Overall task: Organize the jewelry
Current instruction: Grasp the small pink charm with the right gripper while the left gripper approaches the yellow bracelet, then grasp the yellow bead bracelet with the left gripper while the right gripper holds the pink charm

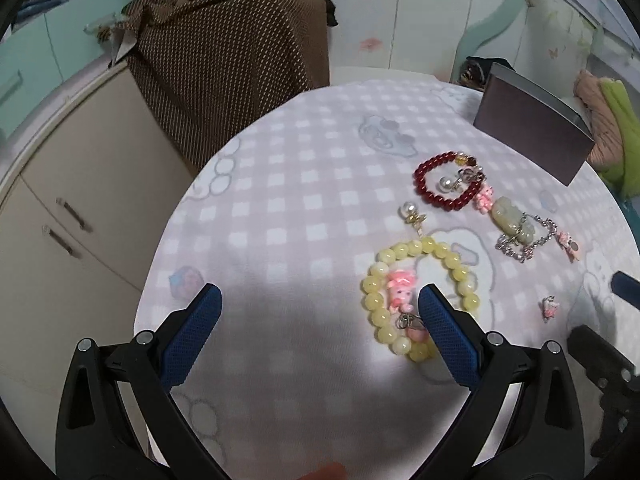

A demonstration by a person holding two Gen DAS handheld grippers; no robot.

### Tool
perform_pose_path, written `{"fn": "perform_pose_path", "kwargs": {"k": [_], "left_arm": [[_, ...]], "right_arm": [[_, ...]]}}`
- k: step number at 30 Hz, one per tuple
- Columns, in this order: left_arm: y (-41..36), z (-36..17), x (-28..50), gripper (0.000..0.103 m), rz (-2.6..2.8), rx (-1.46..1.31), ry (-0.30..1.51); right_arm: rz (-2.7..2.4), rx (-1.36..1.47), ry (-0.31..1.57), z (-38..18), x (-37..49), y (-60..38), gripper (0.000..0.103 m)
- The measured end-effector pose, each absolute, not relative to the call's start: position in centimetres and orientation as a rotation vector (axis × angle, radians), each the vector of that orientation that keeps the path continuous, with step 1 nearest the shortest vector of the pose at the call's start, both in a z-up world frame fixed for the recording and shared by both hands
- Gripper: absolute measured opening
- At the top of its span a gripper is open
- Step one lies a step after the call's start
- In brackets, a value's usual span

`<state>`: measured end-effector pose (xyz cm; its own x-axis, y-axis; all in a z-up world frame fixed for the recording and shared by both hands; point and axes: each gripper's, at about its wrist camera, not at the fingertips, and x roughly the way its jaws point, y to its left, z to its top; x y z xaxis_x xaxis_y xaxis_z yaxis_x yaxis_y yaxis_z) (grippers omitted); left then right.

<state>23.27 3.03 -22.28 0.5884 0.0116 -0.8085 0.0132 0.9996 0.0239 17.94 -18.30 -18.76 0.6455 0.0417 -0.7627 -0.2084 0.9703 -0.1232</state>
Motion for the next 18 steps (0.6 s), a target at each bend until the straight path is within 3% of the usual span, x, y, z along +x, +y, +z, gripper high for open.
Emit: {"fn": "perform_pose_path", "kwargs": {"k": [3, 8, 10, 13, 18], "left_arm": [[3.6, -22.5, 22.8, 0.098, -0.008, -0.003, 0.949], [3.4, -22.4, 22.3, 0.098, -0.020, 0.016, 0.945], [3.3, -22.4, 22.2, 0.098, -0.026, 0.016, 0.945], [3.1, -22.5, 22.4, 0.098, -0.037, 0.015, 0.942], [2.9, -21.9, 22.9, 0.097, -0.048, 0.026, 0.919]], "right_arm": [[0.167, -0.212, 0.895, -19.8, 19.0, -17.8, 0.063], [0.180, -0.268, 0.889, -20.8, 19.9, -16.8, 0.040], [0.191, -0.278, 0.889, -20.9, 19.8, -16.6, 0.024], [0.217, -0.280, 0.892, -21.1, 19.5, -16.3, 0.013], [0.252, -0.217, 0.910, -21.0, 19.4, -16.3, 0.013]]}}
